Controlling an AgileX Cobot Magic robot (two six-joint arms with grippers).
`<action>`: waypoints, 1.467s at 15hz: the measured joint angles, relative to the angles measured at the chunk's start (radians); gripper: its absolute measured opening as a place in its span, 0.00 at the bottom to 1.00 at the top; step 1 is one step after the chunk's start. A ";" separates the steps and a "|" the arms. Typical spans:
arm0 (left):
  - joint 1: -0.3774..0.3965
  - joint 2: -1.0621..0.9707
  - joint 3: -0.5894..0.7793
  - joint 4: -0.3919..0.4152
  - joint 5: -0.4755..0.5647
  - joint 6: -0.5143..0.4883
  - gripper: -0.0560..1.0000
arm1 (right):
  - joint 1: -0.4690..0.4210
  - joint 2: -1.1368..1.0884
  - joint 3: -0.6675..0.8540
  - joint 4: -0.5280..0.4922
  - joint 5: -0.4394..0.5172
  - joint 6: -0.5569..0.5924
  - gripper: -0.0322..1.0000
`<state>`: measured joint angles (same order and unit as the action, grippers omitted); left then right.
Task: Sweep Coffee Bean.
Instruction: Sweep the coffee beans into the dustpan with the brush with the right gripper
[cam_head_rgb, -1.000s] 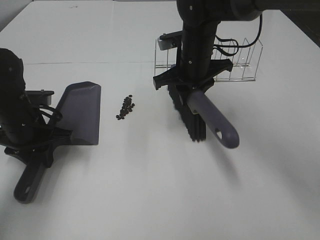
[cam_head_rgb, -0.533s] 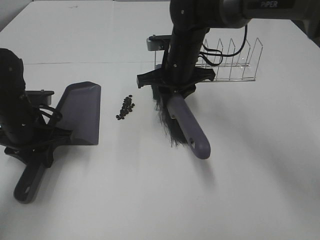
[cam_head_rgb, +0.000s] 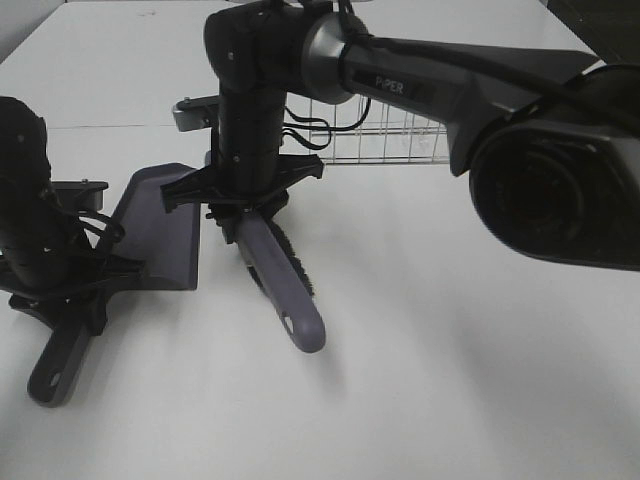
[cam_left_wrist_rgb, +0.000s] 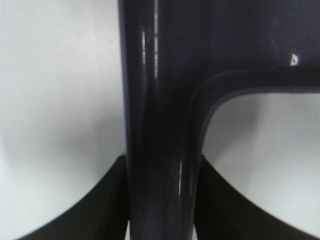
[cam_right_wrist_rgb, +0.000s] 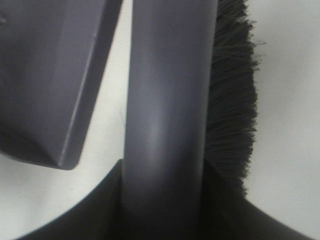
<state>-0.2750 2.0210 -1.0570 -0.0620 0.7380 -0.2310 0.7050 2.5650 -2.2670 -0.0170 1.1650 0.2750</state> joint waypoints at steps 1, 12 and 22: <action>0.000 0.000 0.000 0.000 0.000 0.000 0.36 | 0.012 0.008 -0.041 0.006 0.014 -0.002 0.30; 0.000 0.000 -0.002 0.000 0.001 0.000 0.36 | -0.001 -0.028 -0.289 -0.136 0.067 -0.032 0.30; 0.000 0.000 -0.002 0.000 0.003 0.000 0.36 | -0.086 -0.015 -0.034 -0.020 0.061 -0.057 0.30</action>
<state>-0.2750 2.0210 -1.0590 -0.0620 0.7410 -0.2310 0.6190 2.5500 -2.3010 -0.0370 1.2260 0.2180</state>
